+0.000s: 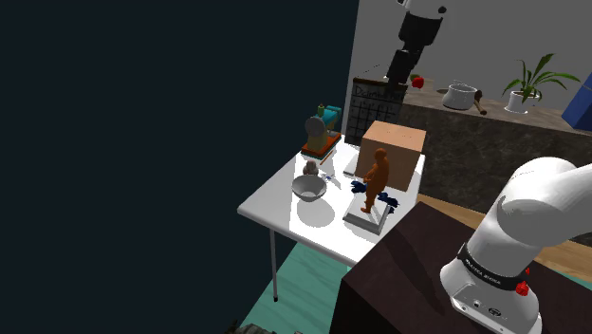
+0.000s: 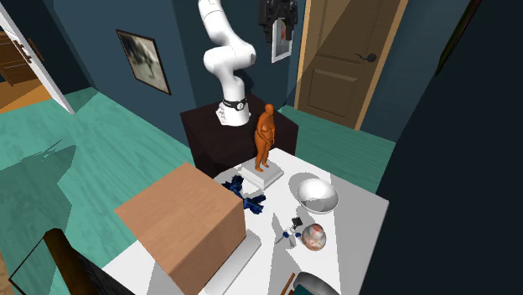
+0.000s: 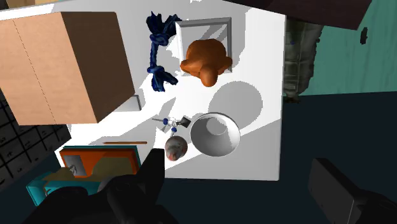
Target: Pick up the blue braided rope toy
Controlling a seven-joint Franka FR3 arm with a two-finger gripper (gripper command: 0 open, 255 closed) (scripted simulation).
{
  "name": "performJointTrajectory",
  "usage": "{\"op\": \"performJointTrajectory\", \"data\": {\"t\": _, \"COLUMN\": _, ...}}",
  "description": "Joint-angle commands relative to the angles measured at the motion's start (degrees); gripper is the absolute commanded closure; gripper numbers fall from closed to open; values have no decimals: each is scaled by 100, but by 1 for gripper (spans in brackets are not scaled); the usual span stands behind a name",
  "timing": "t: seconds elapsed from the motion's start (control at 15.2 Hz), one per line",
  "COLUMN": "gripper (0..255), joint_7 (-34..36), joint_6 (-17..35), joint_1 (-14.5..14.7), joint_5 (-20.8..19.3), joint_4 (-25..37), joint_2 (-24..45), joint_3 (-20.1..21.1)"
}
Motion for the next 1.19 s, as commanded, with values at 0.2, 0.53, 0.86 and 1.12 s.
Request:
{"op": "performJointTrajectory", "data": {"t": 0.2, "gripper": 0, "joint_7": -119, "joint_6": 496, "joint_1": -79, "joint_5": -48, "joint_4": -468, "joint_2": 45, "joint_3": -210}}
{"op": "performJointTrajectory", "data": {"t": 0.53, "gripper": 0, "joint_7": -330, "joint_6": 1361, "joint_1": -228, "joint_5": -128, "joint_4": -1131, "joint_2": 278, "joint_3": -569}}
{"op": "performJointTrajectory", "data": {"t": 0.86, "gripper": 0, "joint_7": -567, "joint_6": 2283, "joint_1": -376, "joint_5": -190, "joint_4": -1636, "joint_2": 735, "joint_3": -945}}
{"op": "performJointTrajectory", "data": {"t": 1.12, "gripper": 0, "joint_7": -792, "joint_6": 3060, "joint_1": -467, "joint_5": -194, "joint_4": -1914, "joint_2": 1272, "joint_3": -1264}}
